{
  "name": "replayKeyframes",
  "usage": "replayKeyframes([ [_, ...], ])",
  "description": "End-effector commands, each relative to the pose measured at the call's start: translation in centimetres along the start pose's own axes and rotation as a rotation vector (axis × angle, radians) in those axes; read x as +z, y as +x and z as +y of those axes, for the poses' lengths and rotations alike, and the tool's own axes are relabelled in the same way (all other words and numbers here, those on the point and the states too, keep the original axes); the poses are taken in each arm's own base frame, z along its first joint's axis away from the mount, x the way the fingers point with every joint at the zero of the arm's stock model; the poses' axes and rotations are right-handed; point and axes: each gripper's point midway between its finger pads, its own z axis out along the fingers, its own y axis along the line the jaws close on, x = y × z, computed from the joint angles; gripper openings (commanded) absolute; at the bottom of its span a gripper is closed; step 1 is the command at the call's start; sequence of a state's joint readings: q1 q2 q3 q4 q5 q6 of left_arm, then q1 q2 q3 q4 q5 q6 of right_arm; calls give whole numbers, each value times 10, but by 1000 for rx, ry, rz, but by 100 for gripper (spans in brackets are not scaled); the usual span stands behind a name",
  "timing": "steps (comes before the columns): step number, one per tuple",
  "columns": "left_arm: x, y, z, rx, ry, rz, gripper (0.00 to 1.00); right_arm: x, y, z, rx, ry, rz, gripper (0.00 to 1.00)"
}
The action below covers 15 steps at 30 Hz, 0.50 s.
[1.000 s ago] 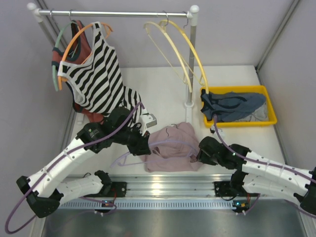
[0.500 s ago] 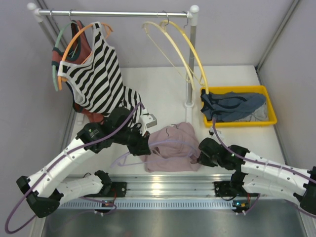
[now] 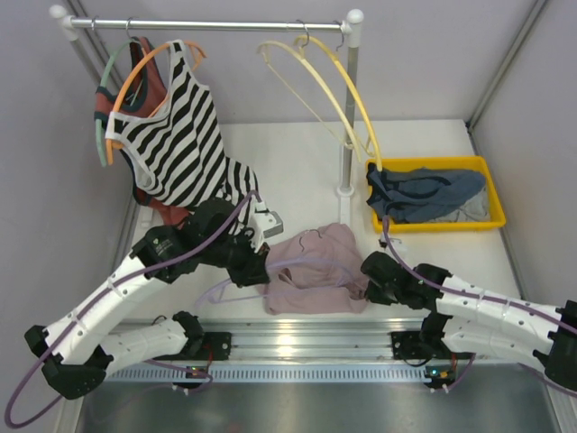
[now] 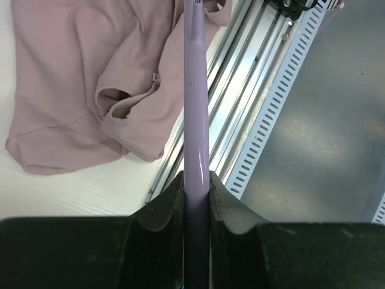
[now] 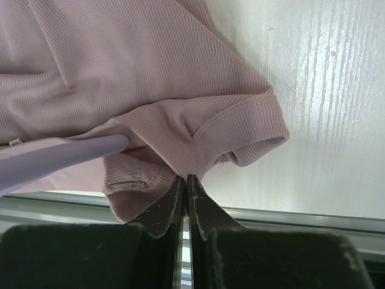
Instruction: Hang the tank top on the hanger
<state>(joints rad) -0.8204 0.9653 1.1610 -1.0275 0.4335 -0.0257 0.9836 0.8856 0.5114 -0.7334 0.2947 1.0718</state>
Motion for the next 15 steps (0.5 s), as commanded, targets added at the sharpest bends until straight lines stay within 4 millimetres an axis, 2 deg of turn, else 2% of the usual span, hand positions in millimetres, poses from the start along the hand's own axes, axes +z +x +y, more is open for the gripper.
replayKeyframes([
  [1,-14,-14,-8,46,6,-56,0,-5,-14,3,-3,2,-42,1],
  [8,-5,-11,-16,36,76,-27,0,-10,-21,8,4,-23,-65,0],
  [15,10,-22,-9,106,86,-41,0,-29,-40,18,-48,-31,-103,0],
])
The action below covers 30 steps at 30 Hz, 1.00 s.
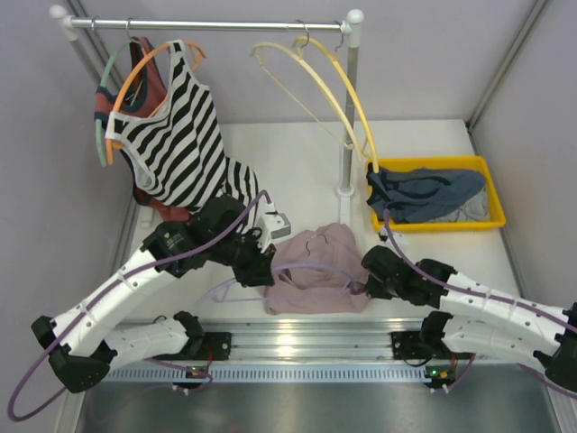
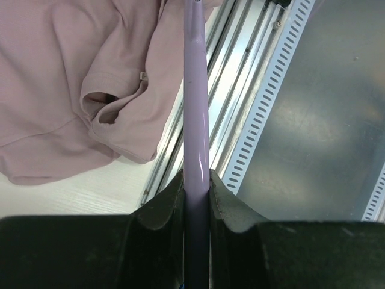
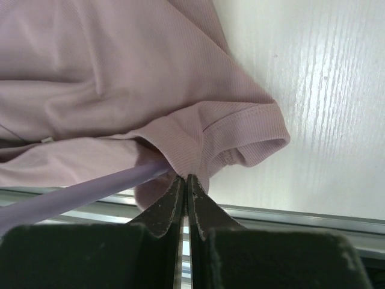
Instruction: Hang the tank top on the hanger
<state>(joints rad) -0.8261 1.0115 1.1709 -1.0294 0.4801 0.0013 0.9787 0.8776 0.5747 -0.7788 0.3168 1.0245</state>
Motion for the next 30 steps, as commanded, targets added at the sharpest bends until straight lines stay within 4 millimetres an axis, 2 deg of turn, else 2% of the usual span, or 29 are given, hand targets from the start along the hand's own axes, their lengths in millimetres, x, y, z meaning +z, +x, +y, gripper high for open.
replayKeyframes([
  [1,2,-25,-1,107,20,-83,0,-18,-27,9,-25,-12,-70,0],
  [6,5,-43,8,202,-11,-140,0,-29,-38,12,-66,-2,-94,0],
  [9,-3,-53,16,256,-73,-166,0,-33,-43,9,-90,32,-104,0],
  [12,-6,-59,12,295,-60,-179,0,-33,-44,8,-107,42,-104,0],
  [17,3,-47,3,304,24,-136,0,-35,-51,8,-110,55,-127,0],
  [23,4,-39,-9,304,98,-134,0,-44,-71,13,-134,86,-176,0],
  [30,16,-37,-7,313,127,-129,0,-59,-88,31,-154,34,-214,0],
])
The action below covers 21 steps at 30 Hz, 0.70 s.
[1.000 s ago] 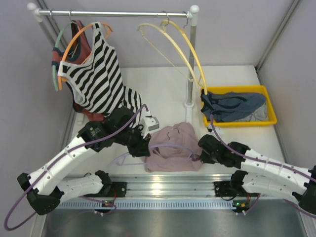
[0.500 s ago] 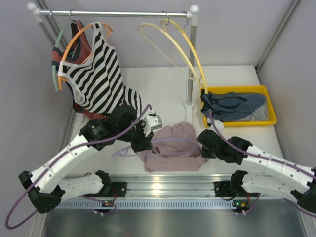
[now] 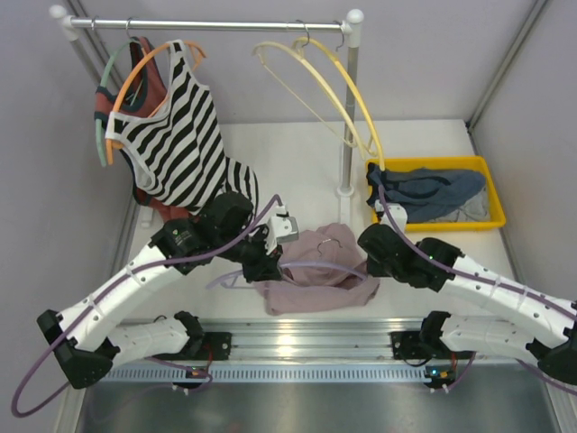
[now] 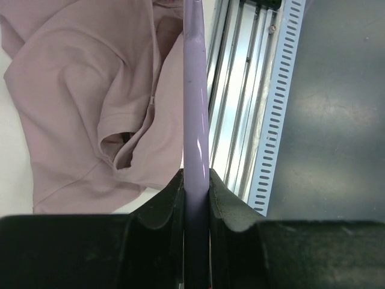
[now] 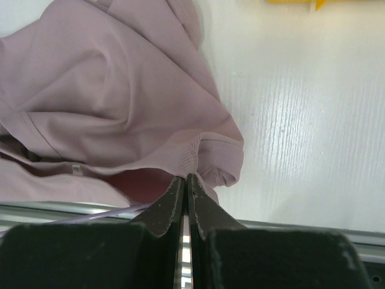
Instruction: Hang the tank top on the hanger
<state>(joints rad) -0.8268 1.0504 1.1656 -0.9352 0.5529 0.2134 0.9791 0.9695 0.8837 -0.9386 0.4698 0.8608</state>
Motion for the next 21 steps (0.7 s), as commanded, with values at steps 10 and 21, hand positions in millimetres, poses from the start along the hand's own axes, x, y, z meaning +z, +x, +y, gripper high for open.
replayKeyframes([
  [10,33,-41,11,89,43,-232,0,-32,-41,9,30,-78,-128,0],
  [21,59,-57,21,67,57,-378,0,-46,-63,12,50,-97,-190,0],
])
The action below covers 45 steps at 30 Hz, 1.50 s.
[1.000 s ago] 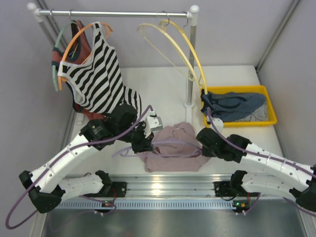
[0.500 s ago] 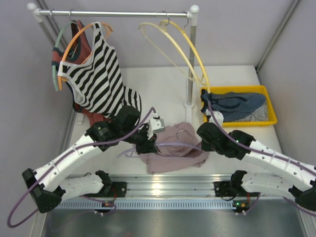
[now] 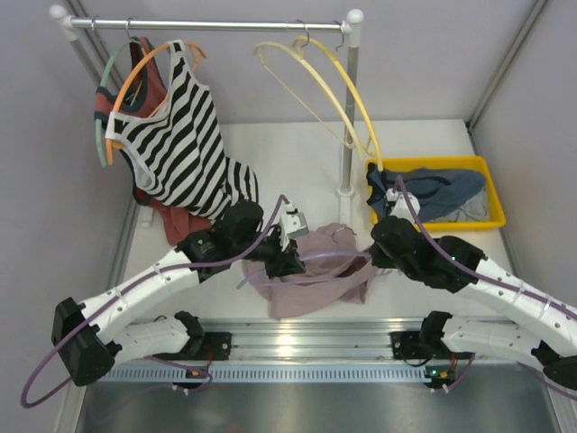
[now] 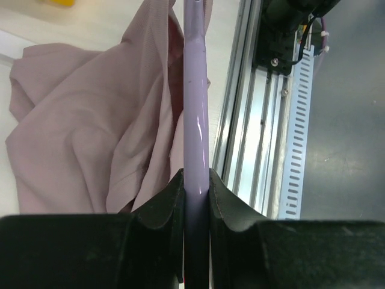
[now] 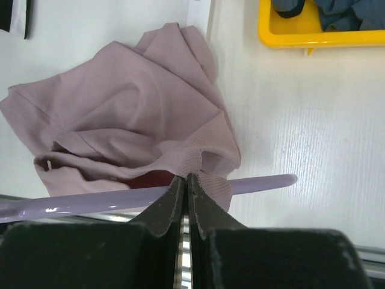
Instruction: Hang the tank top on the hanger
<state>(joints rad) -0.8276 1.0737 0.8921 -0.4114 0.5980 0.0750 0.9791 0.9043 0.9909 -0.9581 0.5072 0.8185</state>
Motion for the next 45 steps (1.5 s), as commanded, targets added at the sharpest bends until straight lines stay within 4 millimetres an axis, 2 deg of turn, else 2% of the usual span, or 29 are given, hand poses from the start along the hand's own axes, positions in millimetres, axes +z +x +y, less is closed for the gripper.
replayKeyframes([
  [1,14,-42,-5,66,56,-183,0,-9,-25,7,19,-23,-74,0],
  [2,18,-38,-5,68,62,-183,0,-8,-26,10,24,-30,-80,0],
  [3,22,-45,-6,59,70,-215,0,-6,-25,11,23,-29,-79,0],
  [5,32,-37,-6,28,84,-195,0,-3,-24,12,20,-34,-78,1],
  [6,36,-43,-8,49,91,-222,0,-2,-24,13,24,-34,-83,1],
  [8,46,-37,-3,30,80,-216,0,-1,-25,12,35,-35,-97,1],
  [10,53,-42,1,26,70,-254,0,2,-25,11,41,-37,-107,3],
  [11,55,-38,4,14,60,-258,0,4,-22,9,40,-28,-106,4],
  [13,59,-45,6,7,55,-305,0,4,-22,7,53,-30,-116,10],
  [14,61,-41,8,-3,49,-307,0,5,-21,6,55,-31,-119,14],
  [15,65,-39,10,-12,47,-306,0,7,-17,4,55,-28,-118,24],
  [18,73,-35,16,-46,31,-311,0,5,-17,1,83,-58,-148,37],
  [24,90,-27,26,-122,15,-301,0,-3,-19,14,84,-198,-202,45],
  [36,101,-31,20,-141,39,-270,0,24,-22,27,-11,-149,-216,48],
  [41,104,-31,16,-140,41,-265,0,37,-15,28,-23,-127,-206,45],
  [45,106,-34,16,-141,17,-270,0,43,-10,29,-31,-123,-198,36],
])
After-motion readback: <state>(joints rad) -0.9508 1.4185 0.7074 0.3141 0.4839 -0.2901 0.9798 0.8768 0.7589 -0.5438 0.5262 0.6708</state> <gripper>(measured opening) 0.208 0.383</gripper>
